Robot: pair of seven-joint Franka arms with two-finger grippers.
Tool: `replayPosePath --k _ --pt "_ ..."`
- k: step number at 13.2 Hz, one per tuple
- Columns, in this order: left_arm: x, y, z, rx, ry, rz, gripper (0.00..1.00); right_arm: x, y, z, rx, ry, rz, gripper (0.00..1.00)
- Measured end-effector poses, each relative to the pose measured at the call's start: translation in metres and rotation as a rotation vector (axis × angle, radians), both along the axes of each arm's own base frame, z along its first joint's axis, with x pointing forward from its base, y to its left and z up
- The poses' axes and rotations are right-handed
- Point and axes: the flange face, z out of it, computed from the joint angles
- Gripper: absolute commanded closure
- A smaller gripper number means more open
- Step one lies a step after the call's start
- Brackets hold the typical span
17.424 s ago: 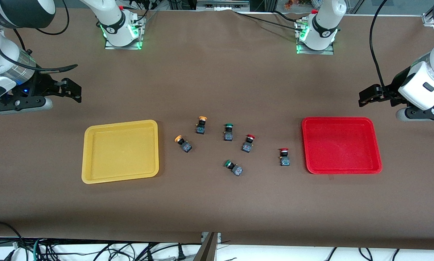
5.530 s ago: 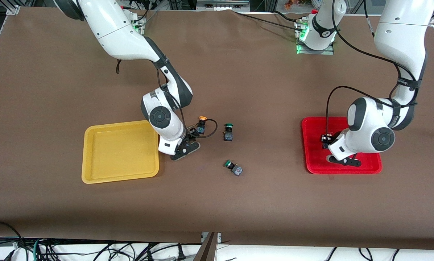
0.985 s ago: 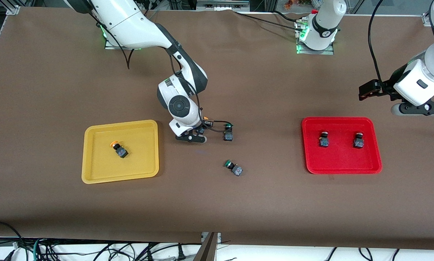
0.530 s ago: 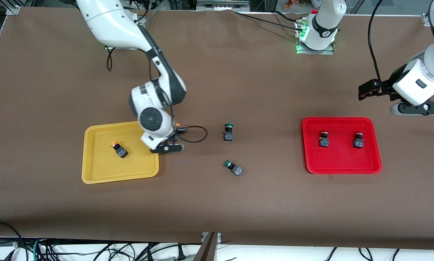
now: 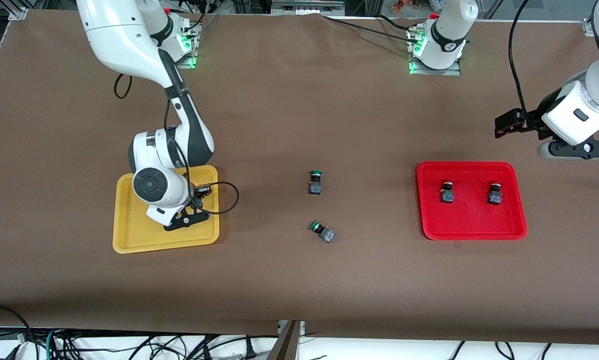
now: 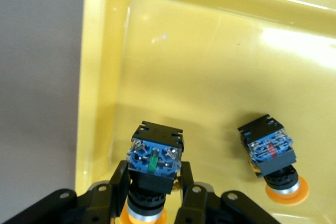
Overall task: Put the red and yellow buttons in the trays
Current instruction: 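Lower the orange button into the yellow tray and open the right gripper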
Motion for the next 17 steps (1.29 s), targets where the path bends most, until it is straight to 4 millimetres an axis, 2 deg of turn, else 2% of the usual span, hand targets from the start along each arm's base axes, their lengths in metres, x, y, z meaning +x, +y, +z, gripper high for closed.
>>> replayPosePath --k 3,9,10,11,12,17 --pt "0.0 0.001 0.0 0.0 0.0 0.0 0.0 0.002 -0.005 -0.003 0.002 0.0 0.003 0.31" --pt "0.004 0.006 -0.008 -0.003 0.012 -0.01 0.0 0.007 -0.005 0.008 0.015 -0.024 0.005 0.3" --pt "0.004 0.006 -0.008 -0.003 0.013 -0.01 0.0 0.009 -0.003 0.017 0.021 -0.037 0.007 0.3" --pt "0.004 0.006 -0.008 -0.003 0.012 -0.011 0.0 0.011 -0.001 0.03 0.03 -0.053 0.007 0.22" --pt "0.005 0.006 -0.008 -0.003 0.012 -0.013 0.0 0.012 0.001 0.047 0.04 -0.067 0.003 0.02" --pt "0.005 0.006 -0.009 -0.008 0.013 -0.043 0.0 -0.003 -0.002 0.15 0.081 -0.057 -0.016 0.01"
